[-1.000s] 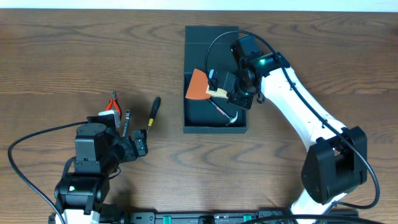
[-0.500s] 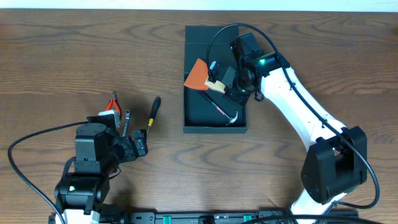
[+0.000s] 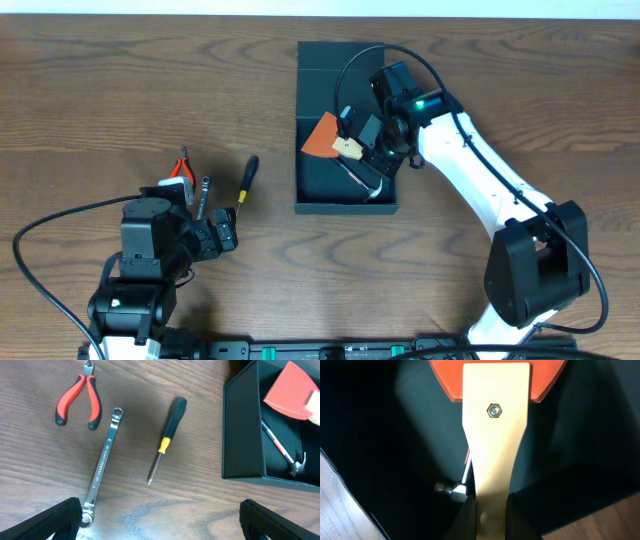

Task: Pack container
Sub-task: 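Lower the scraper into the box and open the right gripper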

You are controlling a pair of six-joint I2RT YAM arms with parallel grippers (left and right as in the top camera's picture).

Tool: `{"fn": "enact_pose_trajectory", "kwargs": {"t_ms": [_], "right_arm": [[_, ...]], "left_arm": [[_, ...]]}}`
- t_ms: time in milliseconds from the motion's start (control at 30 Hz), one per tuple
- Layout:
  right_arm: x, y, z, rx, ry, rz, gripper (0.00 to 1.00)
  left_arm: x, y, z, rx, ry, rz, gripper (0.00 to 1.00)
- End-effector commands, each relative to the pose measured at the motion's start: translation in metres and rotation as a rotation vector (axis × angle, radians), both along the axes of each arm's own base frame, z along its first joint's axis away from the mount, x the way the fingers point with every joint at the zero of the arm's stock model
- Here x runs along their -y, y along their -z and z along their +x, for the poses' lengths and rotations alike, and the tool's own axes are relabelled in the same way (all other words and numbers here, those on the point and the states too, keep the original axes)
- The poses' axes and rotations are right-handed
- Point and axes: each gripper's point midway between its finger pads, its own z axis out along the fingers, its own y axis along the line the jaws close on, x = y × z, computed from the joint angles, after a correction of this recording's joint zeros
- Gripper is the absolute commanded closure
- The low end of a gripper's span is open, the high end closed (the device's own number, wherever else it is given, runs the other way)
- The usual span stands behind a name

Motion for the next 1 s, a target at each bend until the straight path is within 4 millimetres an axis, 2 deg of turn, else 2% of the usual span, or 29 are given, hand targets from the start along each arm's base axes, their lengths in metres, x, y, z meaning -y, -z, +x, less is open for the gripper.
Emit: {"fn": "enact_pose_trajectory", "kwargs": {"t_ms": [0, 400, 500, 533, 667, 967], "right_arm": [[-0.001, 0.01, -0.005, -0.036, 0.016, 0.013, 0.99], [-0.015, 0.014, -0.011, -0.029, -0.02, 0.016, 0.98], [-0.018, 0.014, -0.014, -0.031, -0.031, 0.015, 0.71], [-0.019, 0.014, -0.014, -0.031, -0.033, 0.015, 0.68], [-0.022, 0.014, -0.016, -0.031, -0.04, 0.015, 0.57], [-0.023, 0.013, -0.013, -0.041, 0.035, 0.032, 0.44]], "left_arm": [[-0.001, -0.008, 0.003, 0.018, -0.009, 0.004, 0.01], [-0.001, -0.008, 0.003, 0.018, -0.009, 0.004, 0.02], [-0.001, -0.008, 0.003, 0.018, -0.009, 0.004, 0.01], [-0.001, -0.008, 0.003, 0.018, -0.009, 0.004, 0.01], [-0.001, -0.008, 0.003, 0.018, -0.009, 0.004, 0.01], [-0.001, -0.008, 0.003, 0.018, -0.009, 0.004, 0.01]]}}
